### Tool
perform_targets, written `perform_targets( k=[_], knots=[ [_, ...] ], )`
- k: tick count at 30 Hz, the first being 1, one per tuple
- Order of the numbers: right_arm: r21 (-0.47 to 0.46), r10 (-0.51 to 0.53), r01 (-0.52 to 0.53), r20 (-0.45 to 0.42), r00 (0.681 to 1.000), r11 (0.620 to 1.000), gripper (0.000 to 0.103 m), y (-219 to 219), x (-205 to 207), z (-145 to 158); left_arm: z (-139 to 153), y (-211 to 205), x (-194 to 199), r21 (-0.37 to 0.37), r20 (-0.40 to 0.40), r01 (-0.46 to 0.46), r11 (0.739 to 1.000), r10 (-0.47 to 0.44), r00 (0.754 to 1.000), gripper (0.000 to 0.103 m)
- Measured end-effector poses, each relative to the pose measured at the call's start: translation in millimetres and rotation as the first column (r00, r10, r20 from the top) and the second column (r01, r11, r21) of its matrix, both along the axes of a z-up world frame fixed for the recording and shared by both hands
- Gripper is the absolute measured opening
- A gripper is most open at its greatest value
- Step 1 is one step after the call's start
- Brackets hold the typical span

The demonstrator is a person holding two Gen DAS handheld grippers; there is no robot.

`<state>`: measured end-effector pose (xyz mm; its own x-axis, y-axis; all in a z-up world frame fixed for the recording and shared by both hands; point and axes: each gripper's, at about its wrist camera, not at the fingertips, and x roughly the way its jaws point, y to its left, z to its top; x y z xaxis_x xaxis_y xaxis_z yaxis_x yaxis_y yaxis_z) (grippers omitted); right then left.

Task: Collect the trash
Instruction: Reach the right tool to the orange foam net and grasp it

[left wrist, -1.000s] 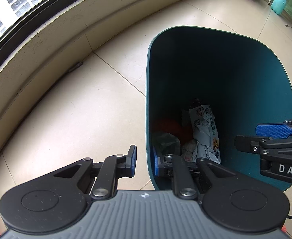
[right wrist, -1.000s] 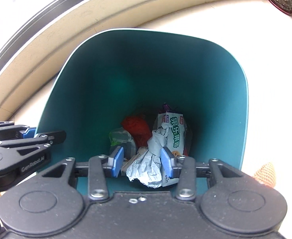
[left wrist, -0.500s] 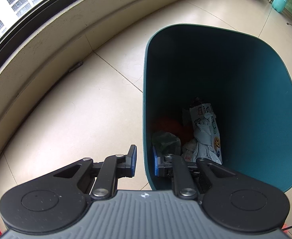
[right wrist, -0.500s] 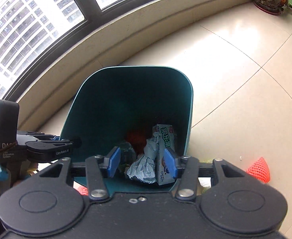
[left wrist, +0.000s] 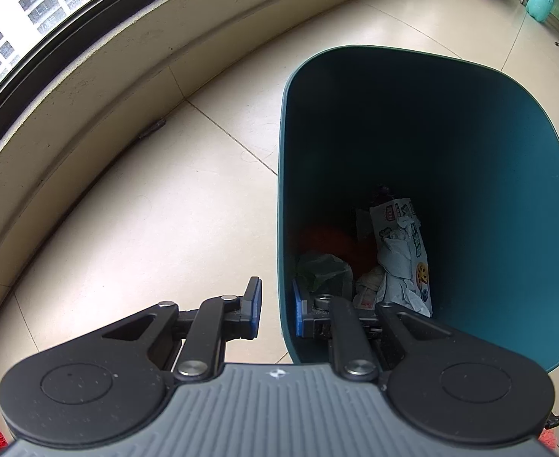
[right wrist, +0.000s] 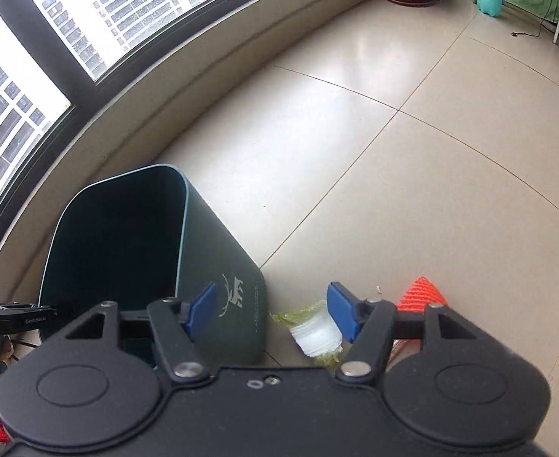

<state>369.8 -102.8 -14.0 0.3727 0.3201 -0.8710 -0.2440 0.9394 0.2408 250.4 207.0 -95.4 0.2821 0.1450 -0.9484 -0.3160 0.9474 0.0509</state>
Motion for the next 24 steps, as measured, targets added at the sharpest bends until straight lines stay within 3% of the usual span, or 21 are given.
perform_targets(
  k=[6, 11, 18, 24],
  knots=[
    [-0.033, -0.123, 0.122, -0.019, 0.992, 0.992, 0.076, -35.7, 16.7, -28.1, -0.7, 0.3, 0.2, 0.000, -0.002, -0.001, 1.000, 0.001, 1.000, 0.016],
    [-0.080, -0.224, 0.222, -0.016, 0.974, 0.972, 0.093, -64.4, 33.1, -58.1, -1.4, -0.6, 0.6, 0.000, -0.003, 0.001, 1.000, -0.001, 1.000, 0.016],
    [-0.119, -0.358, 0.347, -0.090, 0.930, 0.931, 0.098, -108.0, 53.0, -121.6, -4.4, -3.2, 2.1, 0.006, -0.015, 0.007, 1.000, -0.007, 1.000, 0.016],
    [-0.133, -0.436, 0.416, -0.203, 0.877, 0.899, 0.099, -110.3, 62.8, -189.2, -7.1, -3.7, 3.0, 0.003, -0.033, 0.010, 1.000, -0.010, 0.999, 0.016]
  ],
)
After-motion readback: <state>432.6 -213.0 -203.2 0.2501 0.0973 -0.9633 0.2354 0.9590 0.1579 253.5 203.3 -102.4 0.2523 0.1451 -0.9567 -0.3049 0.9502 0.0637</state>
